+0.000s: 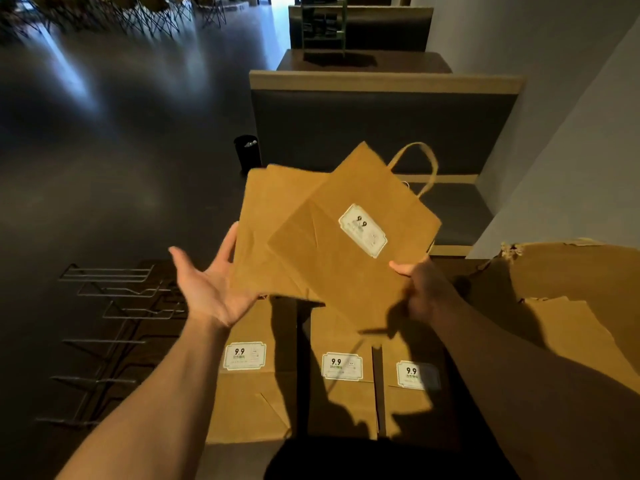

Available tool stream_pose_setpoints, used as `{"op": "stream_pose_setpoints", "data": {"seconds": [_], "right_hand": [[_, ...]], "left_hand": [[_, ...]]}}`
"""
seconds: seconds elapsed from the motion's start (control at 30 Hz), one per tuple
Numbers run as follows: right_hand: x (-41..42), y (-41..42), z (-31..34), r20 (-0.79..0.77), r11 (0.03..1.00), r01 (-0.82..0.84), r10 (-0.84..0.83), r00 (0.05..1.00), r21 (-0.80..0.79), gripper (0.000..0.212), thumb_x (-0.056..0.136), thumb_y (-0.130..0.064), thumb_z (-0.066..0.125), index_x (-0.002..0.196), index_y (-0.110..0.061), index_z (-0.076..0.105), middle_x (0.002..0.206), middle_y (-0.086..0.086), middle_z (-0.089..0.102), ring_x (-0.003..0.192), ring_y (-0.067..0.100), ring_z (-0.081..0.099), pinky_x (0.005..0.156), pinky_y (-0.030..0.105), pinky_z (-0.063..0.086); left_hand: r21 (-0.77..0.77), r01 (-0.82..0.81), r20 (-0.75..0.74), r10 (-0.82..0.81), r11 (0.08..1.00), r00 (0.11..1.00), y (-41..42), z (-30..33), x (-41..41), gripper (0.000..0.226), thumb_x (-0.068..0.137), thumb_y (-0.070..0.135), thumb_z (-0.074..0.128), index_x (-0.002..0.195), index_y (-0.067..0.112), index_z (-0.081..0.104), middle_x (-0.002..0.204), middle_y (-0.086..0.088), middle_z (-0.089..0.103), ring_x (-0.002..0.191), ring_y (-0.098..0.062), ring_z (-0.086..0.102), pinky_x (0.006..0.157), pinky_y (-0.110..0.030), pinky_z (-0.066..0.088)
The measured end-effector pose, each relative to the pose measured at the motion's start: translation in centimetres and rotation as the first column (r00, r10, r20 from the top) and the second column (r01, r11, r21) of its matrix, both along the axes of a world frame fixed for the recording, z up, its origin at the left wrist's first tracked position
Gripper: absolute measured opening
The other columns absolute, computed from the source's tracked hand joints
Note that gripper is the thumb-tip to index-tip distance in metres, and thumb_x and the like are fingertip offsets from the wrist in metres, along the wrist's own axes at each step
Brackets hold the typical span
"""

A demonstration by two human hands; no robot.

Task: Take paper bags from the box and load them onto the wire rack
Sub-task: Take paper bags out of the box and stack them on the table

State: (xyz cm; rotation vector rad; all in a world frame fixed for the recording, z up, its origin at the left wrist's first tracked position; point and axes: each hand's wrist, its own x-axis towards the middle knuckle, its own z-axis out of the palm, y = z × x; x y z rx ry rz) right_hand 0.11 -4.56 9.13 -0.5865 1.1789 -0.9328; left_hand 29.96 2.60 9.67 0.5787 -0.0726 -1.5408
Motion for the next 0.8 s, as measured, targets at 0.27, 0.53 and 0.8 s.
{"op": "stream_pose_setpoints", "data": {"seconds": [0.27, 0.53, 0.8], "right_hand": [[-1.3, -1.8, 2.3, -0.490, 0.874, -0.484, 0.437, 0.754, 0.034, 0.060, 0.079, 0.017, 0.059, 0.126, -0.021, 0.058, 0.108, 0.007, 0.069, 0.103, 0.027, 0.062, 0.089, 0.037, 0.049], [-0.8, -2.6, 1.4, -0.723, 0.906, -0.365, 0.106, 0.683, -0.213, 0.015, 0.086, 0.001, 0.066, 0.100, -0.005, 0.066, 0.094, 0.010, 0.067, 0.088, 0.027, 0.061, 0.070, 0.025, 0.046], [-1.4, -2.2, 0.4, -0.671, 0.969, 0.076, -0.218, 0.708, -0.235, 0.029, 0.091, -0.004, 0.049, 0.119, -0.001, 0.054, 0.096, 0.009, 0.054, 0.092, 0.028, 0.056, 0.071, 0.030, 0.045]], "left_hand": [[0.351, 0.557, 0.567, -0.645, 0.752, 0.512, -1.0, 1.3, 1.9, 0.052, 0.067, 0.062, 0.074, 0.067, 0.011, 0.078, 0.075, -0.014, 0.070, 0.060, -0.020, 0.070, 0.066, -0.031, 0.057], [0.531, 0.621, 0.628, -0.760, 0.577, 0.169, -0.4, -2.8, 0.7, 0.097, 0.041, 0.044, 0.099, 0.126, 0.011, 0.065, 0.123, -0.014, 0.068, 0.110, -0.034, 0.067, 0.096, -0.044, 0.053], [0.396, 0.268, 0.642, -0.473, 0.878, 0.603, 0.4, -3.7, -0.3, 0.078, 0.060, 0.029, 0.090, 0.129, 0.011, 0.058, 0.122, -0.017, 0.068, 0.109, -0.036, 0.067, 0.098, -0.053, 0.051]]}}
